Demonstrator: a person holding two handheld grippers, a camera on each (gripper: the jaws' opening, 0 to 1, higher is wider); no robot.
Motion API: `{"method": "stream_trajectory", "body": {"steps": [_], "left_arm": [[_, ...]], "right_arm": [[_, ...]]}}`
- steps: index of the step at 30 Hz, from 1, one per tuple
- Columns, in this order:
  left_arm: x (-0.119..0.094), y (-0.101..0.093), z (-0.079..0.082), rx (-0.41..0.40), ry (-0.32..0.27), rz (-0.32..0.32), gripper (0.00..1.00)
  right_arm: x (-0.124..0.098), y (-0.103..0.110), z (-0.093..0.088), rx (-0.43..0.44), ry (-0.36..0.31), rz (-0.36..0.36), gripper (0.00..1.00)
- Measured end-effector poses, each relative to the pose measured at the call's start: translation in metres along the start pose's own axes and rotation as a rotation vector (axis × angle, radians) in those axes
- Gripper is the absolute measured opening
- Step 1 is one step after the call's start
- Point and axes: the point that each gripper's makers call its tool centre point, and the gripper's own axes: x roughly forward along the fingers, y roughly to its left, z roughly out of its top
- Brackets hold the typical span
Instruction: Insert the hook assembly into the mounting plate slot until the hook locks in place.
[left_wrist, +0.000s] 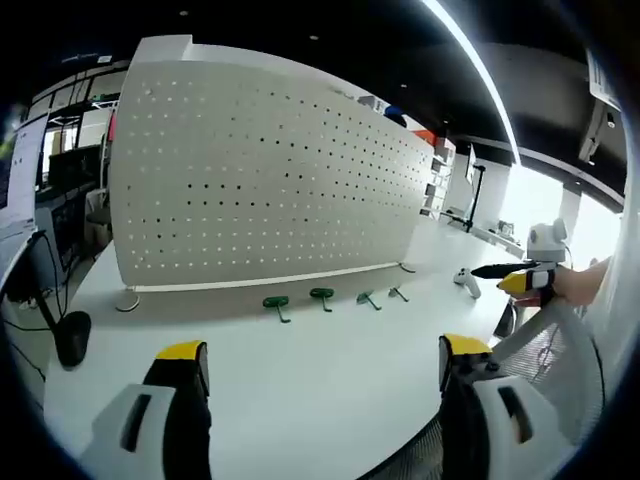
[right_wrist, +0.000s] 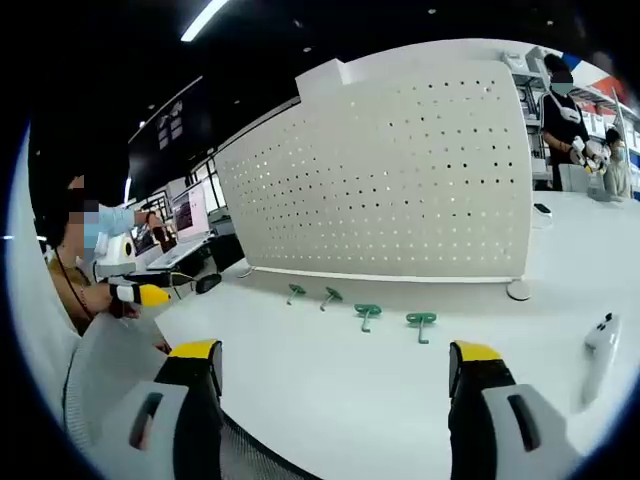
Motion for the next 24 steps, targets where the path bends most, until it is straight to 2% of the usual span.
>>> {"method": "stream_trajectory", "body": {"steps": [24], "left_arm": [[-0.0005,0.0006,0.0000,0.003,-0.003,0.003,0.98]], "right_arm": [[0.0007,0.0003,-0.0010,0.002,0.001,0.006,0.91]]}}
